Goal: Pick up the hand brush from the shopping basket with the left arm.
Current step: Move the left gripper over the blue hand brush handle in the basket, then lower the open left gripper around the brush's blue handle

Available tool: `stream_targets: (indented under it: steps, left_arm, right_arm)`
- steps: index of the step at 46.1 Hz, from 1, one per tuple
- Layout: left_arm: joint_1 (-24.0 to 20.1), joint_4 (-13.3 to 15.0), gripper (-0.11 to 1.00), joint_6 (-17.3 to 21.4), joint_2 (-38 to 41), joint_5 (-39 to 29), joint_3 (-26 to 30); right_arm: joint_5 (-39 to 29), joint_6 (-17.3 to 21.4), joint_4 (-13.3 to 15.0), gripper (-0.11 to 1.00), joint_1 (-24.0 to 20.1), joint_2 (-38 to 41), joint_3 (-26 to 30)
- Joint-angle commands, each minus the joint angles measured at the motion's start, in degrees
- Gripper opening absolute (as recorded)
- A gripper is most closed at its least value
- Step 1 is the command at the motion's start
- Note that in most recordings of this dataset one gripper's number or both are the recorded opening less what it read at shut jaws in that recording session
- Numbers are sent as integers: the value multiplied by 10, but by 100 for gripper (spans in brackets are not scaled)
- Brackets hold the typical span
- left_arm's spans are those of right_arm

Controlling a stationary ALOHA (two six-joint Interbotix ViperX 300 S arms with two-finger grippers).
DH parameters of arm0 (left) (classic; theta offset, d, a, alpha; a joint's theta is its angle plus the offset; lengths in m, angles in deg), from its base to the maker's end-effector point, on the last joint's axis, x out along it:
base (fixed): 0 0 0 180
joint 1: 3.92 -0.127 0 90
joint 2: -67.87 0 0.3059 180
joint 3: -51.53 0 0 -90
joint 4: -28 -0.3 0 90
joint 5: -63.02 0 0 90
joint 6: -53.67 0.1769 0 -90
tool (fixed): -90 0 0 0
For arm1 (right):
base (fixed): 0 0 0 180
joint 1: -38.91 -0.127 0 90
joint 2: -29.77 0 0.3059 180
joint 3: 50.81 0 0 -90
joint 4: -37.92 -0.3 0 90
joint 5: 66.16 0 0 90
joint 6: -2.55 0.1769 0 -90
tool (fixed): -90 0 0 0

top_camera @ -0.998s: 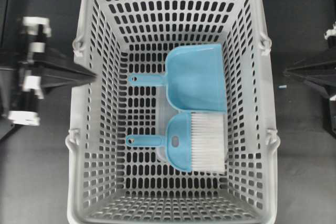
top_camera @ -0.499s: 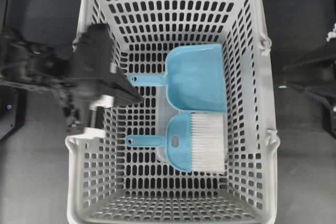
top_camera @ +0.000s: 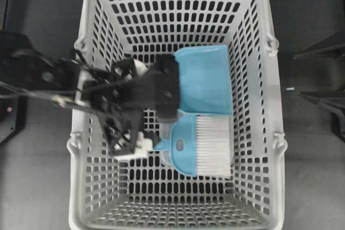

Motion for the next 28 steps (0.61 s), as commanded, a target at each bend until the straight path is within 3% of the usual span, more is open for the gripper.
stream_targets:
  steps: [1,11,28]
  left_arm:
    - [18,-2,89,-12,19,-1,19]
    - [40,-2,90,-28,65,-7,16]
    - [30,-2,90,-37,83,-31,-7]
  right_arm:
    - [3,1,-2,80,1,4,13]
    - [3,1,-2,80,1,3,11]
    - [6,1,-2,80,-2,3,4]
